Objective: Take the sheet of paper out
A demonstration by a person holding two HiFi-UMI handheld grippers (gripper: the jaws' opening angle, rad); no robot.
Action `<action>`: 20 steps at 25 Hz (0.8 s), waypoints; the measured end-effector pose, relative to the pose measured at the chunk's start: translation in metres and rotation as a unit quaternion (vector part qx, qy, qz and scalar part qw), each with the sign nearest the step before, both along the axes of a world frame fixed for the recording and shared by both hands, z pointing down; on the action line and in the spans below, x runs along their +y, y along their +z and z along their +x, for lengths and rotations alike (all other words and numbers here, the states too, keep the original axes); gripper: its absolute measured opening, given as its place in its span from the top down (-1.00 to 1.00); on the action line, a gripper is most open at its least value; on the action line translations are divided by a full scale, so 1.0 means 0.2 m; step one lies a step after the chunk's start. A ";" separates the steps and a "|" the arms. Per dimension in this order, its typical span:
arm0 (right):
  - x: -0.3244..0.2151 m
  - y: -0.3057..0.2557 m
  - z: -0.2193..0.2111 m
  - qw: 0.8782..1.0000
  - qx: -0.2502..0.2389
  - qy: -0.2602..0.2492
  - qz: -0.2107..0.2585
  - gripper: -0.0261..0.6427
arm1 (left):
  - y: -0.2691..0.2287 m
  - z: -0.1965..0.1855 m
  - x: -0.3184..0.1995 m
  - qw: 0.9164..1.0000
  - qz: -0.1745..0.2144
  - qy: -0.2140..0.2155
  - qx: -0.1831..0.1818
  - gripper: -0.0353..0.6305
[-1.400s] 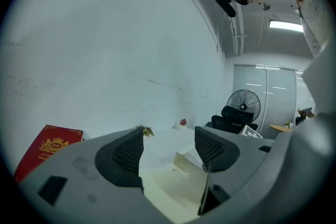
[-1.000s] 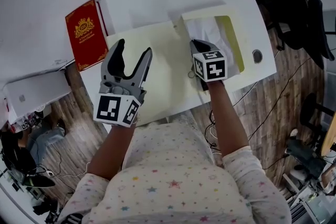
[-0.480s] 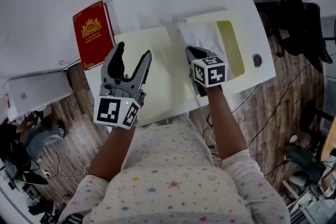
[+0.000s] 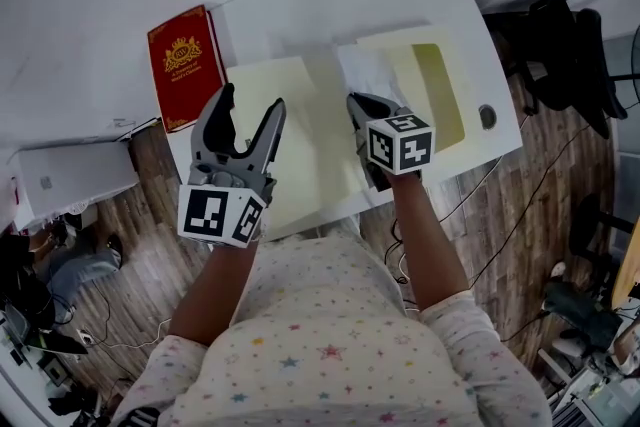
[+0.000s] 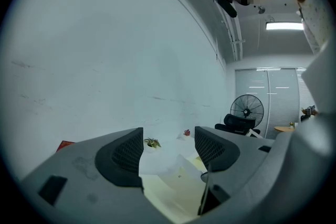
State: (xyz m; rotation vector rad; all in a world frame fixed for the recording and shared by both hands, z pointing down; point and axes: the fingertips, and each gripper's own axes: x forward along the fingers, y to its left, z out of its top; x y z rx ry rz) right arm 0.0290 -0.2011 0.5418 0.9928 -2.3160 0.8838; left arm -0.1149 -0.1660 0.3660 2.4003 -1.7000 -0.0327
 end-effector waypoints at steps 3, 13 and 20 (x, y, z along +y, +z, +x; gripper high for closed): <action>0.01 -0.07 -0.02 1.000 -0.018 0.004 0.008 0.92 | -0.03 -0.01 0.02 1.000 0.006 -0.002 0.003 0.04; 0.04 -0.31 -0.06 0.996 -0.070 0.018 0.046 0.92 | -0.12 -0.05 0.07 1.000 0.029 -0.007 0.009 0.04; 0.03 -0.46 -0.06 0.991 -0.094 0.037 0.093 0.92 | -0.20 -0.07 0.10 0.999 0.046 -0.007 0.012 0.04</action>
